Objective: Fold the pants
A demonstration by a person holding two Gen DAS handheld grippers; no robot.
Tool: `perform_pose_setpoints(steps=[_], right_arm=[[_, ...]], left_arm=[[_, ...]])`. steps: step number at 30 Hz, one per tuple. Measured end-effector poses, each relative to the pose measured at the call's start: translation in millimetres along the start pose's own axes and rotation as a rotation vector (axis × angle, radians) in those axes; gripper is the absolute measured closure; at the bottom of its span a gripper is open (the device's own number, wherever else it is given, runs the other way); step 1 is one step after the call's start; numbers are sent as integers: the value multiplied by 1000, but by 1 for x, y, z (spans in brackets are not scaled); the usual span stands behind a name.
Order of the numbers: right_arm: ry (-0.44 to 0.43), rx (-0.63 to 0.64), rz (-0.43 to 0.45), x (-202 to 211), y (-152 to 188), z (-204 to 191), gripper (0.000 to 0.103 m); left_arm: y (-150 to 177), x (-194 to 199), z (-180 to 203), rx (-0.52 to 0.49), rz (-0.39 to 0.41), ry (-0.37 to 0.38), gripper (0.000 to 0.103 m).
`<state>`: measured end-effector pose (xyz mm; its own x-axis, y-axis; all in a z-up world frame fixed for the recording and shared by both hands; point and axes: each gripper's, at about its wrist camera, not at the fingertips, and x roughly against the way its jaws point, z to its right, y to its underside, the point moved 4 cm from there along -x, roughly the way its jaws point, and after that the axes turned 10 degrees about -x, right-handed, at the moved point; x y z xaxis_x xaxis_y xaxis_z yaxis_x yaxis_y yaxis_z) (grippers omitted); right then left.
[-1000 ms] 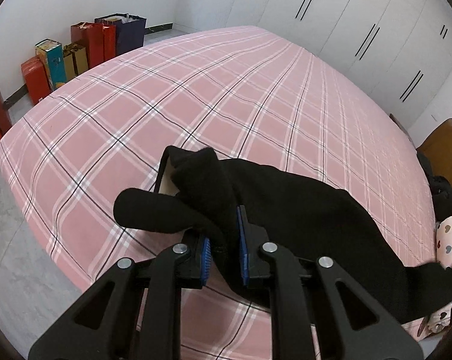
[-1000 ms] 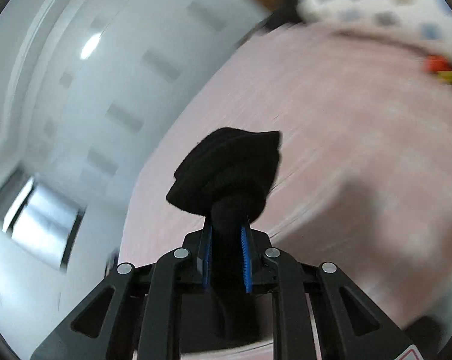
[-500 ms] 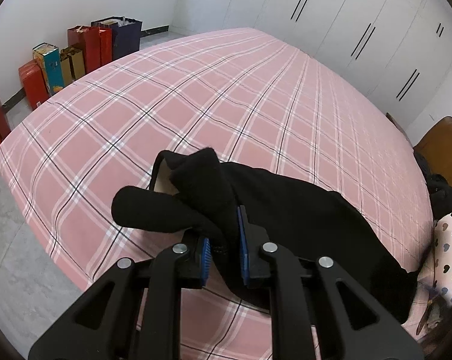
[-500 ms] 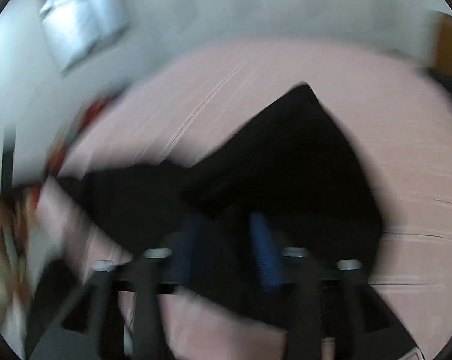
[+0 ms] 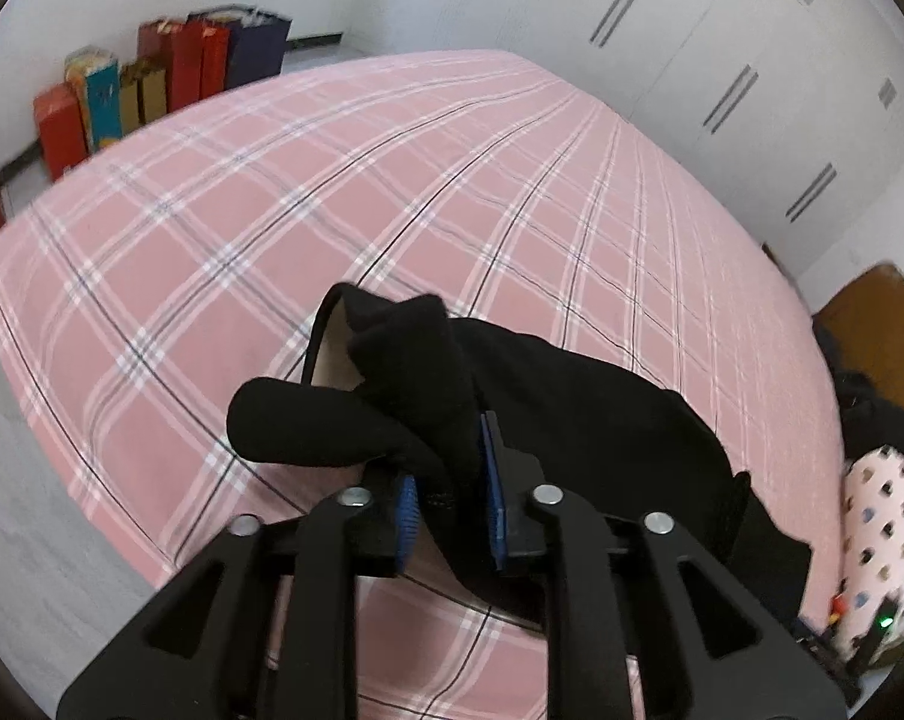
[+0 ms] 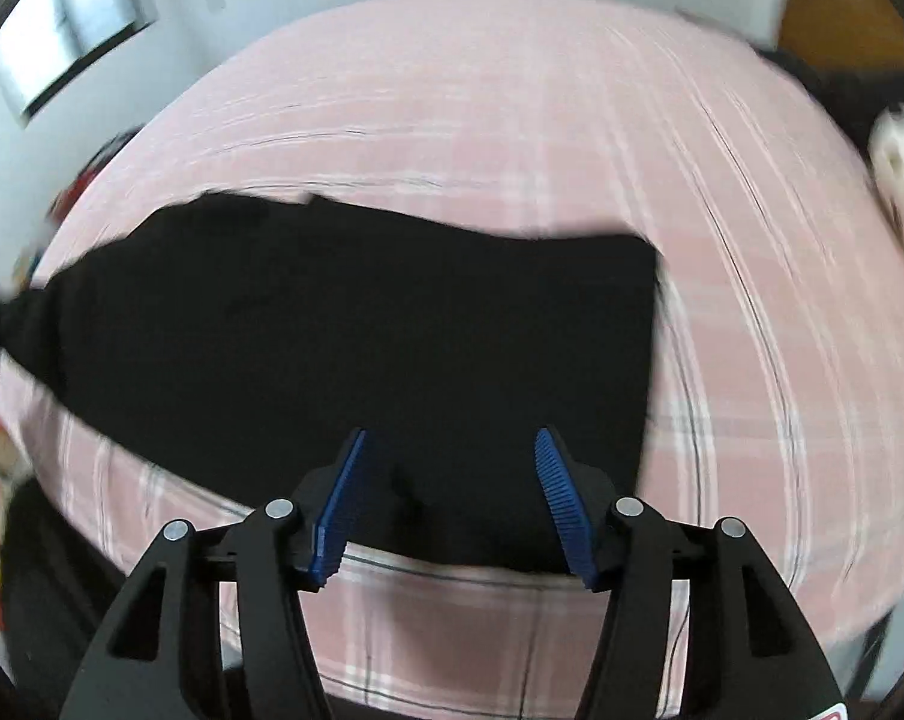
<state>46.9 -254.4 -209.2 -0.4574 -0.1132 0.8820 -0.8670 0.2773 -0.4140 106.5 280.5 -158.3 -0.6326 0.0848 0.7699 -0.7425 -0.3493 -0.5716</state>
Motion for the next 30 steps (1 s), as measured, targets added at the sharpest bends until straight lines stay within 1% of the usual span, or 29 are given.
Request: perform_pose_setpoints(steps=[1,2,4,5,6,8,9,11,12,14,16,18,19,20,21,22,23,24,25,26,27,28,29,30], right_arm=[[-23,-75,-4,-1,1,14,46],[-47,-123,-1,-1,1,22,46],[-143,-252,4,-2,-1,38,40],[-157,-278,-2,-3,-1,40,38],[-152,-295,-3,-2,-4,43,38],[-138,-294,39,6,-5,39,38],[-103,-279,90,18,-6,42,37],[-78,-222,123,31,-5,40,37],[-48,-146,130,35,-1,36,37],[38,21,132,32,13,31,37],[95,131,114,17,27,20,37],[87,176,84,0,34,18,37],[81,179,81,-5,36,20,41],[86,177,84,-11,37,22,62],[107,153,75,-14,30,29,81],[73,106,65,-10,21,37,84],[40,37,79,2,11,51,89],[33,8,91,11,6,58,89],[-1,-58,96,22,1,77,89],[-10,-89,88,22,-1,86,90],[-25,-142,19,12,2,105,90],[-18,-150,-30,2,5,112,89],[10,-142,-93,-13,12,121,78],[5,-133,-81,-12,15,122,76]], left_arm=[[1,-4,-5,21,-14,-5,73],[2,-8,-11,43,-25,-10,73],[5,-14,-17,79,-40,2,73],[6,-15,-19,90,-43,5,72],[7,-16,-20,99,-45,6,72],[8,-16,-18,95,-50,-2,72],[8,-15,-17,89,-51,-7,72],[8,-14,-14,80,-50,-16,72],[8,-14,-14,80,-52,-23,71],[9,-15,-13,86,-50,-30,70],[9,-17,-11,86,-49,-42,67],[8,-18,-8,76,-50,-56,66],[9,-19,-6,66,-54,-65,66],[9,-19,-5,60,-56,-71,66],[9,-19,-4,58,-55,-76,66],[8,-18,-4,60,-54,-77,66],[7,-17,-4,68,-54,-71,66],[6,-16,-5,75,-53,-65,66],[4,-15,-5,80,-50,-59,66],[3,-15,-6,79,-51,-57,66],[4,-17,-6,74,-53,-60,66],[5,-20,-7,67,-59,-70,65],[8,-23,-8,67,-62,-79,65],[10,-26,-9,68,-65,-82,65]])
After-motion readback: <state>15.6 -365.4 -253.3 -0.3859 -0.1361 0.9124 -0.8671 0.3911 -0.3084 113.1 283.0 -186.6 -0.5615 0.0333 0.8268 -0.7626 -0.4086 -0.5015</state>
